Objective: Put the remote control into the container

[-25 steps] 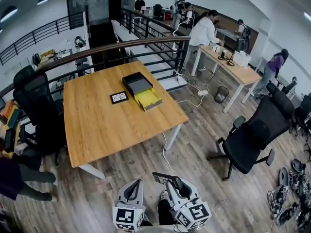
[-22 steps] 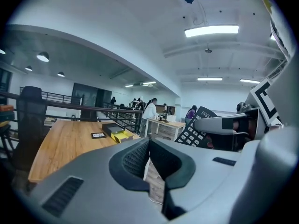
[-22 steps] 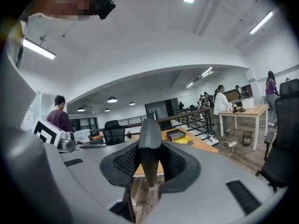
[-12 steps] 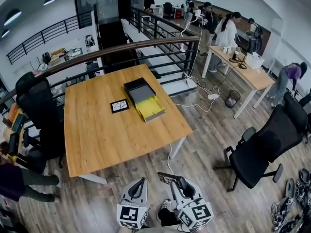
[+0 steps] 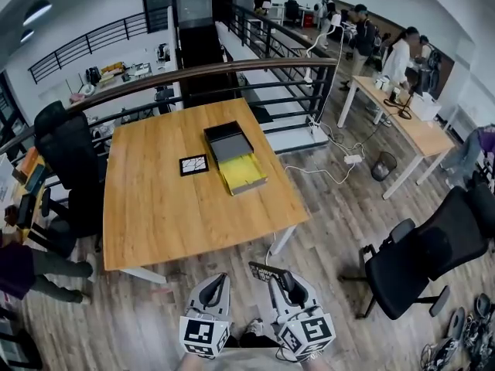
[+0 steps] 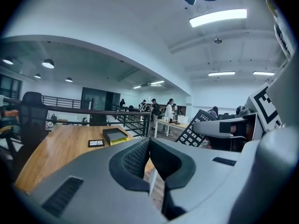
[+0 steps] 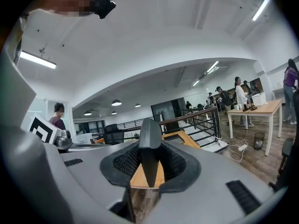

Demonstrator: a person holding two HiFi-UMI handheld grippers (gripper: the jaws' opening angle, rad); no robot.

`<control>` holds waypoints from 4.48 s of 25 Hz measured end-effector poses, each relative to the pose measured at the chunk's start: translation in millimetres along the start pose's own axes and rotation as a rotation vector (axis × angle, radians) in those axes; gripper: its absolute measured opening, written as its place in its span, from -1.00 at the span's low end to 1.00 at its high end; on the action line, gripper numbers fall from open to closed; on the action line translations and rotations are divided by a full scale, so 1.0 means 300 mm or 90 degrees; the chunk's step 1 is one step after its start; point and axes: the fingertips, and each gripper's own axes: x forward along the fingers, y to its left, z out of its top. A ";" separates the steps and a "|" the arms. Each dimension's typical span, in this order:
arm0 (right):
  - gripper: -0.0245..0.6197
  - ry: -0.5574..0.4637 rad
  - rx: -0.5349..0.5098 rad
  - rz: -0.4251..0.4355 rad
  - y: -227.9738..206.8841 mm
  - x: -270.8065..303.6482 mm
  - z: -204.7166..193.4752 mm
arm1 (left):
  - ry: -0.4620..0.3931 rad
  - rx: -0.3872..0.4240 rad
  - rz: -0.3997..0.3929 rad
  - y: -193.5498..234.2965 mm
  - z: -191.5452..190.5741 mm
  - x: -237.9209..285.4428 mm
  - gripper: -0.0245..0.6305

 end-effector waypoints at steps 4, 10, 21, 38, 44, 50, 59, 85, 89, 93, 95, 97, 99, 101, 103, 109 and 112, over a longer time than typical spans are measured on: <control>-0.53 0.010 0.023 0.016 -0.029 0.031 -0.012 | 0.004 0.000 0.026 0.017 -0.004 0.015 -0.89; -0.53 0.023 0.029 0.014 -0.106 0.080 -0.023 | 0.013 -0.016 0.029 0.030 -0.012 0.133 -0.89; -0.53 0.051 0.017 -0.032 -0.298 0.342 -0.001 | 0.012 -0.018 -0.017 0.134 0.045 0.510 -0.89; -0.53 0.061 -0.036 0.006 -0.298 1.000 0.153 | -0.008 -0.051 0.020 0.621 0.206 0.871 -0.89; -0.53 0.078 -0.038 0.013 -0.322 1.108 0.149 | -0.009 -0.060 0.027 0.683 0.217 0.944 -0.89; -0.53 0.099 -0.047 0.061 -0.333 1.243 0.154 | -0.004 -0.062 0.072 0.759 0.229 0.991 -0.89; -0.53 0.146 -0.067 0.157 -0.463 1.492 0.136 | 0.004 -0.073 0.161 0.815 0.256 1.163 -0.89; -0.53 0.278 -0.234 0.311 -0.804 2.136 -0.230 | 0.082 -0.167 0.303 0.810 0.023 1.555 -0.89; -0.53 0.285 -0.242 0.343 -0.786 2.197 -0.290 | 0.048 -0.197 0.333 0.832 0.029 1.572 -0.89; -0.53 0.292 -0.237 0.345 -0.778 2.243 -0.330 | 0.060 -0.202 0.342 0.846 0.002 1.580 -0.89; -0.53 0.293 -0.236 0.345 -0.767 2.255 -0.350 | 0.064 -0.209 0.350 0.864 -0.009 1.578 -0.89; -0.53 0.290 -0.239 0.343 -0.762 2.252 -0.362 | 0.063 -0.211 0.356 0.879 -0.016 1.576 -0.89; -0.53 0.294 -0.239 0.333 -0.765 2.238 -0.368 | 0.063 -0.209 0.358 0.889 -0.019 1.574 -0.89; -0.53 0.304 -0.237 0.315 -0.779 2.213 -0.371 | 0.071 -0.200 0.351 0.886 -0.026 1.569 -0.89; -0.53 0.311 -0.239 0.298 -0.794 2.184 -0.369 | 0.078 -0.191 0.340 0.875 -0.028 1.570 -0.89; -0.53 0.403 -0.245 0.267 -0.861 2.067 -0.477 | 0.041 -0.196 0.330 0.843 0.005 1.576 -0.89; -0.53 0.425 -0.245 0.248 -0.883 2.026 -0.527 | 0.038 -0.188 0.322 0.820 0.009 1.557 -0.89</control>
